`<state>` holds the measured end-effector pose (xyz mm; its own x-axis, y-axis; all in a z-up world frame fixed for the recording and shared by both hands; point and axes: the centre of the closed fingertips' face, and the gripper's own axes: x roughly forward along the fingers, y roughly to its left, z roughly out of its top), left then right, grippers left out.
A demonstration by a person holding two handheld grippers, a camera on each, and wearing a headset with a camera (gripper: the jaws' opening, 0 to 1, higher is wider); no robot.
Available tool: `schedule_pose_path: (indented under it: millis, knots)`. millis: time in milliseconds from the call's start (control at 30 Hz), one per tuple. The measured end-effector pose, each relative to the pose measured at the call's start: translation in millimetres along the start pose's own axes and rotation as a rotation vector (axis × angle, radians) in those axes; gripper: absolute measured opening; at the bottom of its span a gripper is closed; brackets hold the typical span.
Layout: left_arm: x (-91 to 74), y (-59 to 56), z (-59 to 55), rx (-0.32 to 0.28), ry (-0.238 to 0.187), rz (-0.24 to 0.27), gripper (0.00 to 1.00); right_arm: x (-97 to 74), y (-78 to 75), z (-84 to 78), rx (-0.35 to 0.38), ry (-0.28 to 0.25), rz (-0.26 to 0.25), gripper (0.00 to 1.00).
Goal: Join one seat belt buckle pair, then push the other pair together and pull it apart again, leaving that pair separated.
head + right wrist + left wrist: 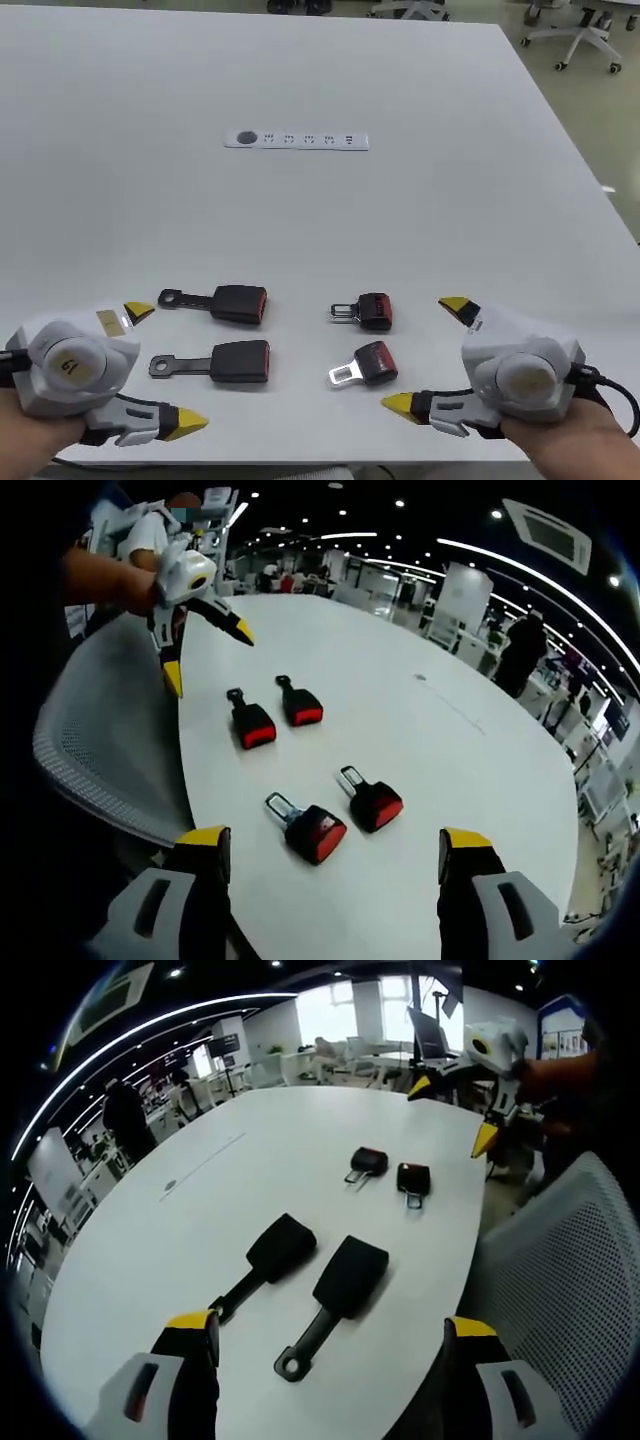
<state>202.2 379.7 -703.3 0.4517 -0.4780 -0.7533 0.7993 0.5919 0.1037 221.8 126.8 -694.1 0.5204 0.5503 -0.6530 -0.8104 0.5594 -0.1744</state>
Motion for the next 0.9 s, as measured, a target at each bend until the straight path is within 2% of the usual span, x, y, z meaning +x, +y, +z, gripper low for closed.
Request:
schedule_pose_path:
  millis: [67, 267, 467, 533, 633, 767, 900]
  knots:
    - [0.7, 2.4, -0.7, -0.004, -0.004, 0.002, 0.94, 2.0, 0.8, -2.1, 0.003, 0.006, 0.008, 0.85]
    - [4.3, -0.5, -2.7, -0.006, -0.001, -0.01, 0.91, 4.8, 2.3, -9.0, -0.015, 0.043, 0.027, 0.8]
    - [7.9, -1.9, -4.6, 0.006, -0.008, -0.008, 0.87, 4.7, 3.1, -15.1, 0.007, 0.062, 0.042, 0.74]
    - [10.3, -0.3, -6.4, 0.025, -0.013, -0.012, 0.85, 5.2, 3.5, -15.9, -0.007, 0.065, 0.051, 0.73]
    - [11.8, 0.9, -3.2, 0.064, -0.023, -0.021, 0.82, 5.3, 3.4, -14.6, -0.034, 0.067, 0.063, 0.7]
    - [17.9, -0.8, -1.9, 0.085, -0.013, -0.047, 0.77, 9.2, 5.5, -11.6, -0.057, 0.065, 0.096, 0.63]
    - [26.3, -6.0, -2.6, 0.148, 0.016, -0.087, 0.74, 16.3, 7.6, -10.7, -0.117, 0.085, 0.129, 0.62]
